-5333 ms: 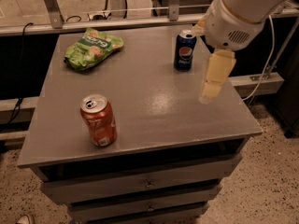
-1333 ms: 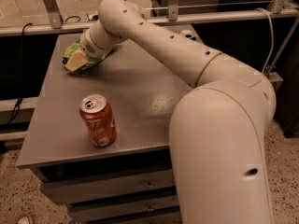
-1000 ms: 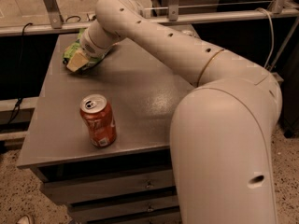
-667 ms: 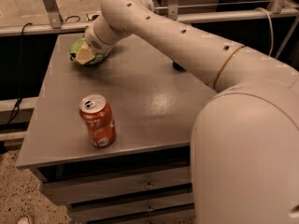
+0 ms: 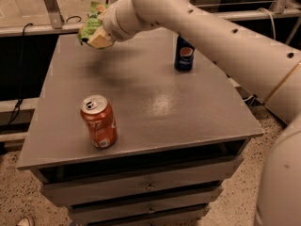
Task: Pick green rice chip bag
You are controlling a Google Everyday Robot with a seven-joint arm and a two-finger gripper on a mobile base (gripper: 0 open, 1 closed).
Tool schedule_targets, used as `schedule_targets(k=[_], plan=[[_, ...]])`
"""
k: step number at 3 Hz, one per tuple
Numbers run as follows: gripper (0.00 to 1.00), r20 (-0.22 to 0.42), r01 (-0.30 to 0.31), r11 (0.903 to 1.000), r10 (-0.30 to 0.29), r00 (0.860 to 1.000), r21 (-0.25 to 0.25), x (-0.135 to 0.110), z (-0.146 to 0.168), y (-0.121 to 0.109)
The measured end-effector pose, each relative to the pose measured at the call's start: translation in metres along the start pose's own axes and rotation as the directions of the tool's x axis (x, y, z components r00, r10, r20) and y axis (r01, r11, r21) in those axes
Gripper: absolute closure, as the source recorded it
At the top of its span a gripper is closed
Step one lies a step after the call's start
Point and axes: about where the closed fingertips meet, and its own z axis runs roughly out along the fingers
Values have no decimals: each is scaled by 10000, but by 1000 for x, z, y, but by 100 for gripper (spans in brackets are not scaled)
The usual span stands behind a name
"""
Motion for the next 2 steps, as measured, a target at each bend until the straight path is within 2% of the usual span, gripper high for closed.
schedule_targets(k=[1,2], plan=[[100,649,768,9967,-783,9948,263,-2,-42,-7],[100,645,1238,9917,-1258,9900,347,1,-47,-8]])
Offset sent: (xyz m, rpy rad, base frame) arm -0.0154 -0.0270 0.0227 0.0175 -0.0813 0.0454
